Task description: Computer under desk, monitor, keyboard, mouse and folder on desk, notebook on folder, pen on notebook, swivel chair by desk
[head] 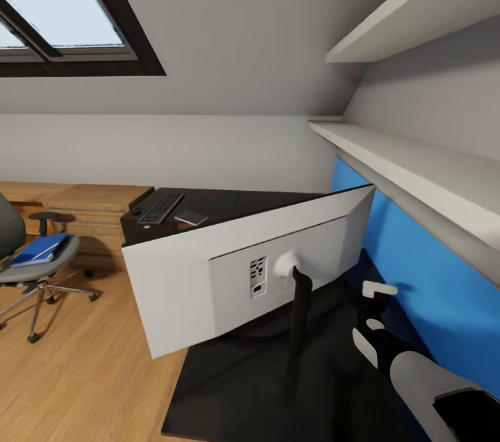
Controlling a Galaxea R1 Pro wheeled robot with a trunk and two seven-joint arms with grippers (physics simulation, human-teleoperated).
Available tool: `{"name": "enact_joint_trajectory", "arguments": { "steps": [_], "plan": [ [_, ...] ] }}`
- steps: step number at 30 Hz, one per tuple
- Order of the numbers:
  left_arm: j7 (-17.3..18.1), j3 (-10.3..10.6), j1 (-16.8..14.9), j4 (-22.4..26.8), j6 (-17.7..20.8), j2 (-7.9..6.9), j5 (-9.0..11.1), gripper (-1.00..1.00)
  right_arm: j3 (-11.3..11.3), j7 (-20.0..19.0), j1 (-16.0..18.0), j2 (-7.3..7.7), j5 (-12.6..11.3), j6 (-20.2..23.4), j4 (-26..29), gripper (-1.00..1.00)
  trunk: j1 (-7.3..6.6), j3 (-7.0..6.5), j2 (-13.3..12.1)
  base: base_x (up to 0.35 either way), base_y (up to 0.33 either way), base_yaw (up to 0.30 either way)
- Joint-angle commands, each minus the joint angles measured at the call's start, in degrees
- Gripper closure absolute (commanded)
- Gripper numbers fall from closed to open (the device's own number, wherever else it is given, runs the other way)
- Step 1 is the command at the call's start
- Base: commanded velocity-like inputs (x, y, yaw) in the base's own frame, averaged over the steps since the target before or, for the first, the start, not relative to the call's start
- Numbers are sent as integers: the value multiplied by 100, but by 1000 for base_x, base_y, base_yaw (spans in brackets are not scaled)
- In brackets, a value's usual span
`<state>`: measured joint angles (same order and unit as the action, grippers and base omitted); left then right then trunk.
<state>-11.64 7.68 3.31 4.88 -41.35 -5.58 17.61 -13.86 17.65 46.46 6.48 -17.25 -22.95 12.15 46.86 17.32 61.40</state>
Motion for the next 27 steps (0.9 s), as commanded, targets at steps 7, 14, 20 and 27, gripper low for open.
{"name": "enact_joint_trajectory", "arguments": {
  "steps": [7,14,20,27],
  "plan": [
    [-31,58,3,5,12,4,24,-100,-50,19,4,-43,-29,-24,1,-100,1,6,4,108,0,0],
    [-31,58,3,4,13,8,24,-100,-47,41,4,-156,-9,-26,-2,-100,1,6,4,7,0,64],
    [-31,58,3,4,19,7,20,-100,-47,45,4,-170,-6,-26,-2,-100,1,6,4,69,0,79],
    [-31,58,3,-1,22,13,19,-100,-47,39,4,-173,-6,-26,-2,-100,1,6,4,187,0,6]
  ]
}}
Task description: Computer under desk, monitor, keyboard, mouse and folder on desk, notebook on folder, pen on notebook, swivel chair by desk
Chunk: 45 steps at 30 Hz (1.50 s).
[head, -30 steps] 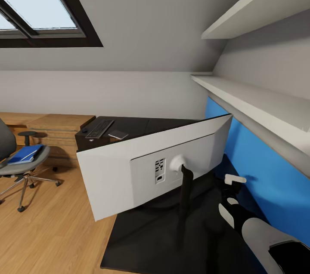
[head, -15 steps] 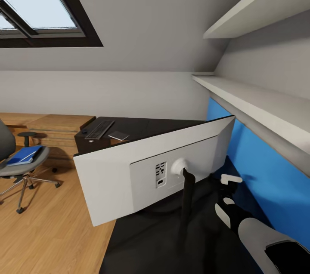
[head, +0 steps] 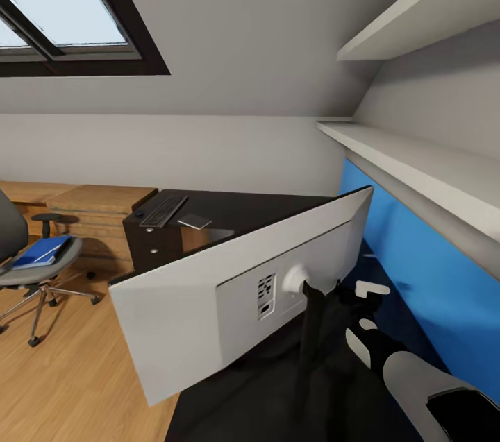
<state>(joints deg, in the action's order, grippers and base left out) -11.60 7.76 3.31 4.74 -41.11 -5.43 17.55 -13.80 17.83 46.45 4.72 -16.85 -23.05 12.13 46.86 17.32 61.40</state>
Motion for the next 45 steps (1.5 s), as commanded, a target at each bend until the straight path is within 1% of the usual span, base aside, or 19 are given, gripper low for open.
{"name": "enact_joint_trajectory", "arguments": {
  "steps": [1,11,16,32,40,42,45],
  "plan": [
    [-35,50,4,12,-4,-2,23,-100,-52,20,4,3,-46,-16,0,-100,1,6,4,43,0,1],
    [-35,53,3,10,-9,-5,26,-100,-52,19,4,3,-46,-16,0,-100,1,6,4,91,0,0],
    [-35,58,3,10,-3,-10,29,-100,-52,19,4,3,-46,-16,0,-100,1,6,4,-232,0,0],
    [-35,53,3,10,-2,-10,29,-100,-51,28,4,3,-46,-29,0,-100,1,6,4,-317,0,0],
    [-36,50,3,10,-2,-10,29,-100,-65,-2,4,-5,-69,-35,14,-100,1,6,4,-57,0,0],
    [-41,50,3,10,-2,-10,29,-100,-36,1,4,-101,-56,-42,17,-100,1,6,4,-138,25,0],
    [-40,50,3,10,-2,-10,29,-100,-46,3,4,-107,-55,-42,16,-100,1,6,4,-302,64,0]
  ]
}}
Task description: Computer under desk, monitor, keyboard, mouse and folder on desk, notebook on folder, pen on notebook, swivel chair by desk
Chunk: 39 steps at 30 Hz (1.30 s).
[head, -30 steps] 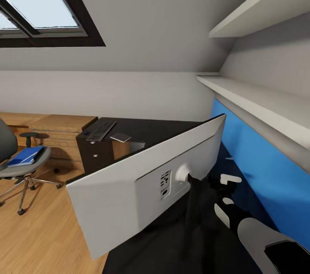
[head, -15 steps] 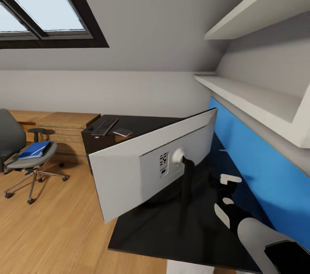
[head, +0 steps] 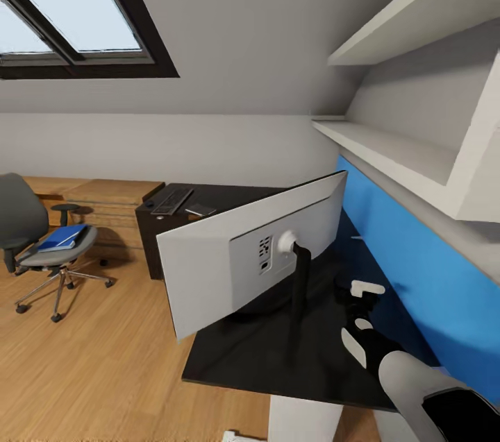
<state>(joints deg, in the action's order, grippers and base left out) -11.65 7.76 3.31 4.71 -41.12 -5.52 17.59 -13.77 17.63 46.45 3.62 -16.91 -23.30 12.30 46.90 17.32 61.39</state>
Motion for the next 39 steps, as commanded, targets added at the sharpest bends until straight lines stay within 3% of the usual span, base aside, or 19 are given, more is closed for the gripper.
{"name": "enact_joint_trajectory", "arguments": {
  "steps": [1,7,15,25,28,35,39],
  "plan": [
    [-35,50,3,13,-1,-2,25,-100,-57,25,4,-2,-49,-17,-2,-100,-3,6,5,-322,74,0],
    [-31,53,3,13,171,-2,25,-100,-43,33,4,-10,-49,-37,-5,-100,-3,6,5,-314,115,0],
    [-30,52,4,13,242,-2,25,-100,-37,25,4,-14,-59,-332,-50,-100,-3,6,5,-30,17,0],
    [-30,50,4,13,281,-2,25,-100,-45,13,-4,-404,-50,-337,-69,-100,-3,6,5,-1,1,0],
    [-30,50,3,13,285,-2,25,-100,-46,15,-5,-606,-43,-334,-77,-100,-3,6,5,0,0,0],
    [-30,50,3,13,298,0,25,-100,-53,13,-9,-698,-22,-334,-78,-100,-3,6,5,0,0,0],
    [-30,50,3,13,326,-2,25,-100,-49,13,-13,-740,248,-326,-82,-100,-3,6,5,0,0,0]
  ]
}}
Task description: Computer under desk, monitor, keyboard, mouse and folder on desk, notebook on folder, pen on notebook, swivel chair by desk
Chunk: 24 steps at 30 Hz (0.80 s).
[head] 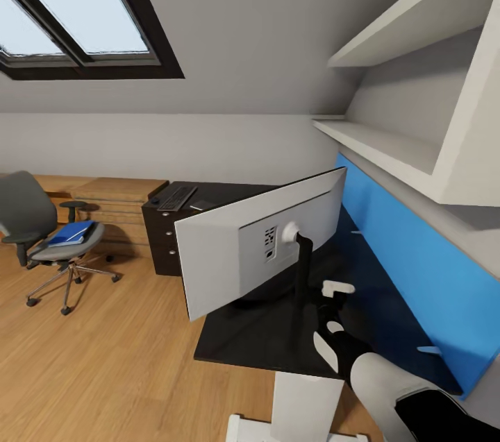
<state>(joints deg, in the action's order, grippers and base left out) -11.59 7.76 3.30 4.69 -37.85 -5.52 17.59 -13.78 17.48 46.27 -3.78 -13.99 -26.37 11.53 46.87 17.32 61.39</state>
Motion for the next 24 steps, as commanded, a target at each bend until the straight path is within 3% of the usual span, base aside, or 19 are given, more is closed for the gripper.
{"name": "enact_joint_trajectory", "arguments": {
  "steps": [1,11,15,24],
  "plan": [
    [-37,50,4,15,1,-2,25,-100,-48,27,5,-6,-6,-18,-4,-100,1,6,4,0,0,0],
    [-33,50,4,15,-3,-2,25,-100,-54,23,-2,-96,97,-17,-10,-100,1,6,4,0,0,0],
    [-31,50,5,15,-3,-2,25,-100,-55,20,-5,-114,251,-17,-10,-100,1,6,4,2,0,0],
    [-16,50,4,15,-4,-2,25,-100,-55,22,-12,-126,431,-17,-11,-100,1,6,4,145,127,0]
  ]
}}
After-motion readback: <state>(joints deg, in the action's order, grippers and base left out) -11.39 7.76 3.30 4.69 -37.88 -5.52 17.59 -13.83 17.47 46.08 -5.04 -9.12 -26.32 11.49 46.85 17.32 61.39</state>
